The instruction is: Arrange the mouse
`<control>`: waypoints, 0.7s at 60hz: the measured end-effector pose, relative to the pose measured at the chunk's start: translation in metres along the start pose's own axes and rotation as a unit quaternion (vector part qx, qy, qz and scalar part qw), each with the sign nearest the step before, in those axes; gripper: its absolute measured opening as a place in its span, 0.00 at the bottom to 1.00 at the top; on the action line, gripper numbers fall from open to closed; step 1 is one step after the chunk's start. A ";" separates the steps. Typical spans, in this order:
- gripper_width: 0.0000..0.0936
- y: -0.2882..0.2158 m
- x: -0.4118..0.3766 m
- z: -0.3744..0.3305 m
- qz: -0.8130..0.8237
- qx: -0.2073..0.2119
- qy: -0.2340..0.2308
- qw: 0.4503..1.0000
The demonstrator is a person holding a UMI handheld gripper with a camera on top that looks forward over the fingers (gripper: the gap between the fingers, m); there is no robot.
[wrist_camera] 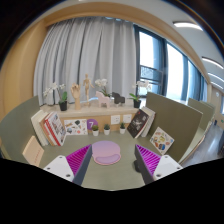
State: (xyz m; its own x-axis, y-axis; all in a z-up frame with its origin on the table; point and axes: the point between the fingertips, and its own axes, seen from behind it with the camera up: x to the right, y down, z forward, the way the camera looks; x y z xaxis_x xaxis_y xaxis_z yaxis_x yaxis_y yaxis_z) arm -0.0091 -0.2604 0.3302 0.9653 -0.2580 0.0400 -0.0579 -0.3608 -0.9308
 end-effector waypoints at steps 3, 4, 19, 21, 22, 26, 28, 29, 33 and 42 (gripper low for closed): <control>0.92 0.017 -0.005 0.005 -0.005 -0.010 -0.011 1.000; 0.92 0.025 -0.007 0.007 -0.008 -0.012 -0.015 1.000; 0.92 0.166 0.018 0.044 -0.070 -0.076 -0.054 0.993; 0.92 0.188 0.028 0.048 -0.072 -0.091 -0.057 0.992; 0.92 0.197 0.032 0.051 -0.074 -0.099 -0.057 0.991; 0.92 0.234 0.055 0.060 -0.076 -0.129 -0.054 0.987; 0.92 0.251 0.070 0.066 -0.076 -0.142 -0.050 0.986; 0.92 0.258 0.076 0.068 -0.076 -0.149 -0.046 0.985; 0.92 0.280 0.103 0.081 -0.069 -0.172 -0.036 0.982; 0.92 0.302 0.149 0.121 -0.063 -0.199 -0.023 0.978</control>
State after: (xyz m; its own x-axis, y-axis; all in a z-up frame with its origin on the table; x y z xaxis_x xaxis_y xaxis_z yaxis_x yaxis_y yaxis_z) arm 0.1477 -0.2988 0.0111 0.9812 -0.1517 0.1197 -0.0238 -0.7094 -0.7044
